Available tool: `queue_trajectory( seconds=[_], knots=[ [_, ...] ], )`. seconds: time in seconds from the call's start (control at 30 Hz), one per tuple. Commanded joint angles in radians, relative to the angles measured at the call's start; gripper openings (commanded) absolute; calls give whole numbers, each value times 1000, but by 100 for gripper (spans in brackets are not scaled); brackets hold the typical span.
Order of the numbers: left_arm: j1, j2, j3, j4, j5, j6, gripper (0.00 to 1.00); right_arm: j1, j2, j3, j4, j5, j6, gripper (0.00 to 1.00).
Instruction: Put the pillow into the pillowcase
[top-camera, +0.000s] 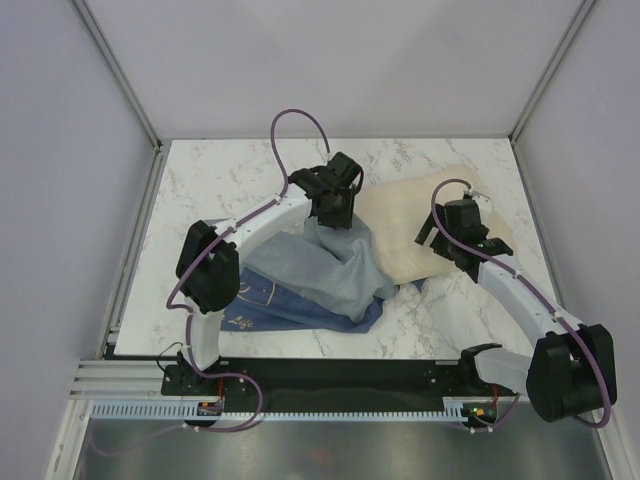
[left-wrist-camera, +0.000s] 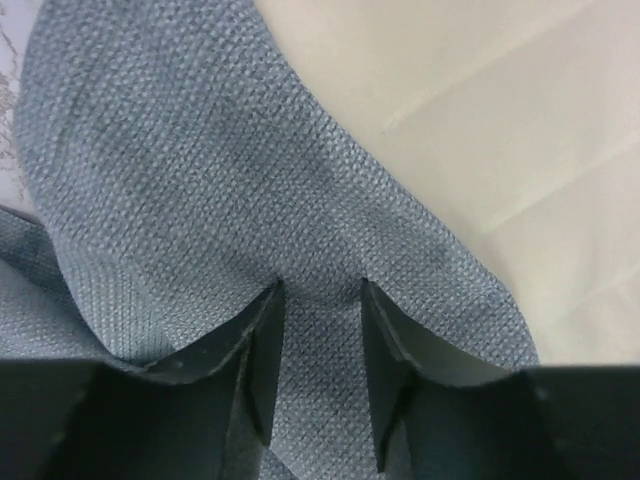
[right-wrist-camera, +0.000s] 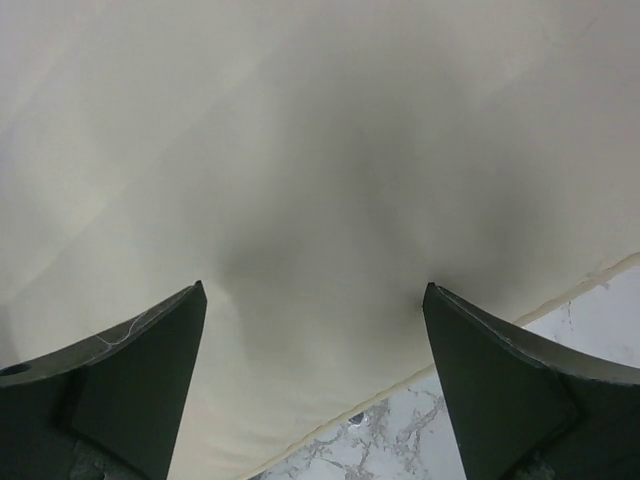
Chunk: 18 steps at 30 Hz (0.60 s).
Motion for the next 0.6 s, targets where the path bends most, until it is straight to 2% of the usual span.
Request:
queue_trajectory(
  seconds=[0.0,0.03,0.1,0.13,0.2,0.23,0.3,0.33,0.37,0.57],
  knots=[
    [-3,34,49,50,13,5,42,-5,53,-24,-6,69,71,98],
    [-1,38,49,59,5,2,29,-5,53,-34,-5,66,99,95],
    [2,36,46,93,-16,-3,15,-7,27,-94,59,10,113,87],
    [5,33,48,104,-18,-1,7,-1,13,-114,81,-6,122,75],
    [13,34,67,130,-15,8,2,15,-13,-159,146,-53,128,57],
    [16,44,81,133,-12,14,2,33,-15,-162,152,-60,130,38],
    [23,60,139,131,17,42,2,77,-3,-157,150,-73,122,22],
    [25,67,159,133,25,52,2,94,-1,-156,146,-76,122,5],
    [27,85,178,131,37,69,2,113,-6,-157,143,-76,136,0],
    [33,149,305,131,91,120,2,344,-99,-185,135,-12,209,0]
  ],
)
